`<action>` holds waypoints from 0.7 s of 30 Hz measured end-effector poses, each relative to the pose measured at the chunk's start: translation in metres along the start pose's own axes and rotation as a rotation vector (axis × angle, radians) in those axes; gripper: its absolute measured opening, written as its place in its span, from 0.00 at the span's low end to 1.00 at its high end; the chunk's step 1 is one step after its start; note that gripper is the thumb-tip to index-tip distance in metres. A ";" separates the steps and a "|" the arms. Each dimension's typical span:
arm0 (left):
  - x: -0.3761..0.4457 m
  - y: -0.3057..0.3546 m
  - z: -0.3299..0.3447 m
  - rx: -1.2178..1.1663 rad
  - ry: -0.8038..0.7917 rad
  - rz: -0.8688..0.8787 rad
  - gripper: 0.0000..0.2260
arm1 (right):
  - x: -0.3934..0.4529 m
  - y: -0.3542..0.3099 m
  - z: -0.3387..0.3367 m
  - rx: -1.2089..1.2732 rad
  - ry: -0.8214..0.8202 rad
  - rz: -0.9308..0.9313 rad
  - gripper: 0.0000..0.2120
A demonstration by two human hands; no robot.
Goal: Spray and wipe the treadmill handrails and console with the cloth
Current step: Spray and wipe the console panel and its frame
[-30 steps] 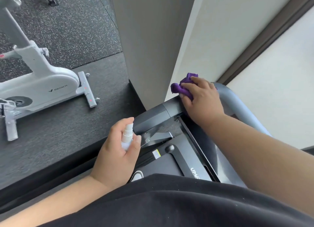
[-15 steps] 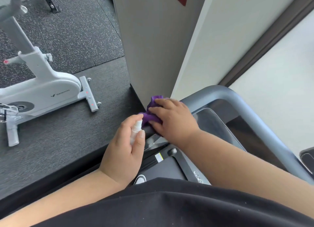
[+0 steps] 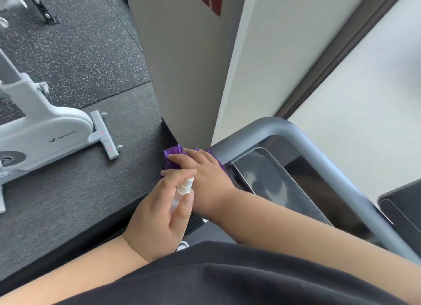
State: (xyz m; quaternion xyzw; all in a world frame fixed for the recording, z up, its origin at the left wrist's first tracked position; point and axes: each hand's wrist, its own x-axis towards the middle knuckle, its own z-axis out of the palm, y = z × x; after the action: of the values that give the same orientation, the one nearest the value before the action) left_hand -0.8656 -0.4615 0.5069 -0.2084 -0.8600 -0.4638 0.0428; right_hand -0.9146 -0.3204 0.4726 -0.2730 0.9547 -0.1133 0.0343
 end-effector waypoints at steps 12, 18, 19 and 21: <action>0.023 0.007 0.028 -0.016 -0.068 -0.028 0.17 | -0.025 0.201 -0.055 0.037 0.170 0.686 0.17; 0.040 0.010 0.036 0.000 -0.080 -0.144 0.17 | -0.015 0.121 -0.033 -0.023 0.286 0.438 0.12; 0.042 0.010 0.039 0.002 -0.076 -0.151 0.17 | -0.013 0.103 -0.023 0.006 0.265 0.336 0.13; 0.046 0.009 0.044 0.013 -0.076 -0.137 0.18 | -0.012 0.075 -0.009 0.021 0.162 0.193 0.15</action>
State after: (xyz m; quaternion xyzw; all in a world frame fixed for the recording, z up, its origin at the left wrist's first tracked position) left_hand -0.8983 -0.4069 0.5018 -0.1661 -0.8762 -0.4519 -0.0205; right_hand -0.9442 -0.2510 0.4635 -0.1693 0.9749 -0.1413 -0.0294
